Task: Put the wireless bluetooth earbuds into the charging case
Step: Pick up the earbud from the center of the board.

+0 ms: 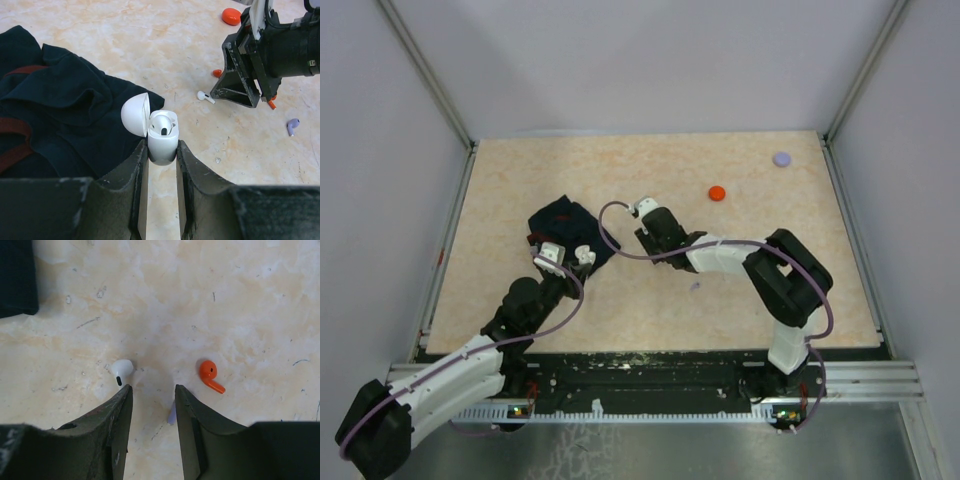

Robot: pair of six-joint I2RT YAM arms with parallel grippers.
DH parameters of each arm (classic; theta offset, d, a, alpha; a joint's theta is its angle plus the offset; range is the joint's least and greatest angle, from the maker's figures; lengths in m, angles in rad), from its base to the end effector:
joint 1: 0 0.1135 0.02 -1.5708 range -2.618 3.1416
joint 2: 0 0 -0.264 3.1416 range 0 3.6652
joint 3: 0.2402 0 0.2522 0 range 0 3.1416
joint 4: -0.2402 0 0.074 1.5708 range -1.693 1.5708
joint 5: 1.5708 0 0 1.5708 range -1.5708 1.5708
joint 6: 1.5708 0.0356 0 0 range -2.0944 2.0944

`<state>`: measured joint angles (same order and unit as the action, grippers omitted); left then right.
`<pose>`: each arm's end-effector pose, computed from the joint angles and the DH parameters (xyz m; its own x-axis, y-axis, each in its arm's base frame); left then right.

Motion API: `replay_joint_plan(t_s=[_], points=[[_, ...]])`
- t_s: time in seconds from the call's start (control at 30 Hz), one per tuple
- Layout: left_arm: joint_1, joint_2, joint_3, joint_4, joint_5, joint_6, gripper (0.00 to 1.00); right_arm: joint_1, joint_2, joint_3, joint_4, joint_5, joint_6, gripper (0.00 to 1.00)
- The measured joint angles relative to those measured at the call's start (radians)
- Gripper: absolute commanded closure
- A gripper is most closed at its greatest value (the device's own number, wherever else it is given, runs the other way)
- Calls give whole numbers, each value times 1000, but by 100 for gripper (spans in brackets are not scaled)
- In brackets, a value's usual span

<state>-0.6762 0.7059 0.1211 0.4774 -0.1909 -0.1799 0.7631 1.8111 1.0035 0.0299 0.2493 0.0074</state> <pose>0.1328 -0.0979 0.1879 -0.1659 -0.0921 -0.9818 0.4448 0.8816 -0.1579 0.2755 0.2513 0.1582 -0.5111 -0.4788 -0.7138 -0.5390 0.8254 -0.1678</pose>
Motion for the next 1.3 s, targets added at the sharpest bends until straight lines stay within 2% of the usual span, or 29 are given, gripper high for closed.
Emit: replay_joint_plan(t_s=[0.5,1.3], points=[[0,0,0,-2,19,0,100,0,35,161,-108,-146,-23,60],[0,30,15,-3,54,-3,100,-1,132,235,-222,-168,-7,71]])
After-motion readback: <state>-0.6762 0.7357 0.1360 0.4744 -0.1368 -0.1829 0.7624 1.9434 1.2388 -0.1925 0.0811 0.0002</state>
